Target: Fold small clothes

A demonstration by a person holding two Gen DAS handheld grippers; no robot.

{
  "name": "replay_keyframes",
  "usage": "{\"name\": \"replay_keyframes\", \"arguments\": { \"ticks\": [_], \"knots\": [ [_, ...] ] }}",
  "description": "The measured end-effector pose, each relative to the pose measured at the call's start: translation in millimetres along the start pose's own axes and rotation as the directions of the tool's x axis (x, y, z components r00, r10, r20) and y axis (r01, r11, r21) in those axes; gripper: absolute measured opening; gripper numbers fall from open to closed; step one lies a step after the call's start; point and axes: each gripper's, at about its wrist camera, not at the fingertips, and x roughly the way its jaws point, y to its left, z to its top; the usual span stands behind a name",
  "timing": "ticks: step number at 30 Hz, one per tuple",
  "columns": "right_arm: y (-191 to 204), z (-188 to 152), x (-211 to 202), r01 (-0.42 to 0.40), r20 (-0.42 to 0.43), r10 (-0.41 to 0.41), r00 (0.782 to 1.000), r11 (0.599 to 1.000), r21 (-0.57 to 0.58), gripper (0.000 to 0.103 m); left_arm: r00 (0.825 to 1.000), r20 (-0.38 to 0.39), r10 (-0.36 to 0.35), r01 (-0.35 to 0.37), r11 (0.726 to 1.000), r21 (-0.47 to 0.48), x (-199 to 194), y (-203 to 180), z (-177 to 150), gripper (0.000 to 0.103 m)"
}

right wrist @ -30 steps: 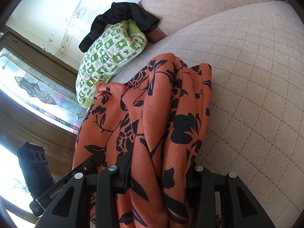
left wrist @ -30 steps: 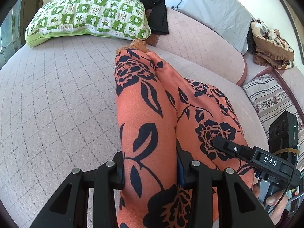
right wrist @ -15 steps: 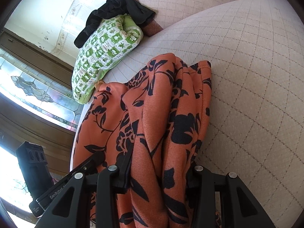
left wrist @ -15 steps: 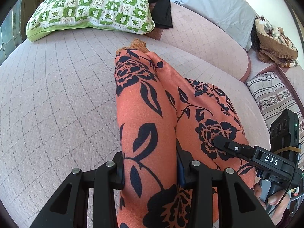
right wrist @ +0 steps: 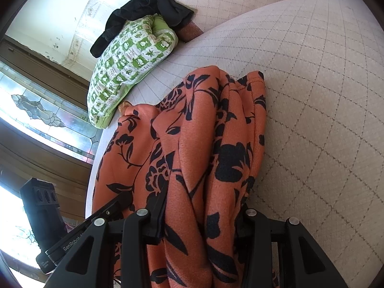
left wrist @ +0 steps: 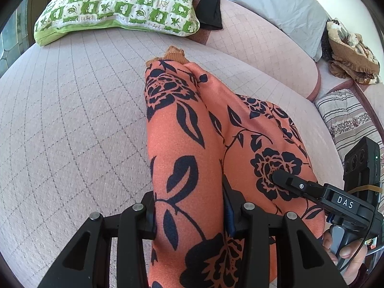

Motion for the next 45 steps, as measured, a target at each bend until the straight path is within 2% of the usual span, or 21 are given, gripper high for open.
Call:
{"name": "replay_keyframes", "arguments": {
  "ticks": [8, 10, 14, 18, 22, 28, 31, 35, 38, 40, 42, 45],
  "knots": [
    [-2, -2, 5, 0.001, -0.006, -0.001, 1.0, 1.0, -0.001, 0.042, 1.0, -0.021, 0.01, -0.01, 1.0, -0.02, 7, -1, 0, 0.049],
    [-2, -2, 5, 0.001, -0.008, -0.001, 1.0, 1.0, -0.002, 0.042, 0.999, -0.026, 0.019, -0.019, 1.0, -0.022, 7, 2, -1, 0.053],
    [-4, -1, 7, 0.001, -0.018, -0.002, 1.0, 1.0, -0.009, 0.044, 0.997, -0.044, 0.069, -0.07, 0.997, -0.019, 13, 5, -3, 0.071],
    [-7, -1, 9, -0.002, -0.024, 0.002, 1.0, 1.0, -0.009, 0.045, 0.997, -0.055, 0.062, -0.064, 0.998, -0.026, 17, 7, -2, 0.073],
    [-12, -3, 10, -0.013, -0.029, 0.013, 1.0, 1.0, 0.0, 0.047, 0.994, -0.052, 0.1, -0.1, 0.995, -0.001, 20, 4, -2, 0.08],
    [-20, -1, 6, -0.029, -0.068, 0.034, 0.997, 0.996, 0.083, 0.055, 0.994, -0.068, 0.08, -0.084, 0.995, -0.055, 15, 12, 5, 0.081],
    [-23, 0, -2, -0.011, -0.1, 0.023, 0.995, 0.992, 0.124, 0.061, 0.998, -0.019, 0.065, -0.066, 0.997, -0.05, 1, 13, 12, 0.081],
    [-32, 4, -34, -0.013, -0.01, 0.015, 1.0, 0.984, 0.179, 0.063, 0.998, 0.055, 0.024, -0.02, 0.997, -0.069, -21, 17, 16, 0.081],
    [-26, 14, -57, -0.024, 0.097, 0.012, 0.995, 0.992, 0.125, 0.062, 0.997, 0.069, 0.044, -0.037, 0.994, -0.107, -24, 25, 17, 0.081],
    [-14, 21, -68, -0.015, 0.168, 0.007, 0.986, 0.999, 0.051, 0.058, 0.995, 0.067, 0.078, -0.069, 0.989, -0.13, -24, 29, 17, 0.081],
    [-2, 27, -70, -0.018, 0.205, 0.021, 0.978, 1.0, -0.014, 0.04, 0.994, 0.06, 0.094, -0.085, 0.986, -0.146, -22, 34, 15, 0.081],
    [6, 36, -57, -0.05, 0.194, 0.056, 0.979, 0.998, -0.035, 0.038, 0.994, 0.046, 0.102, -0.094, 0.985, -0.148, -18, 37, 11, 0.081]
  ]
}}
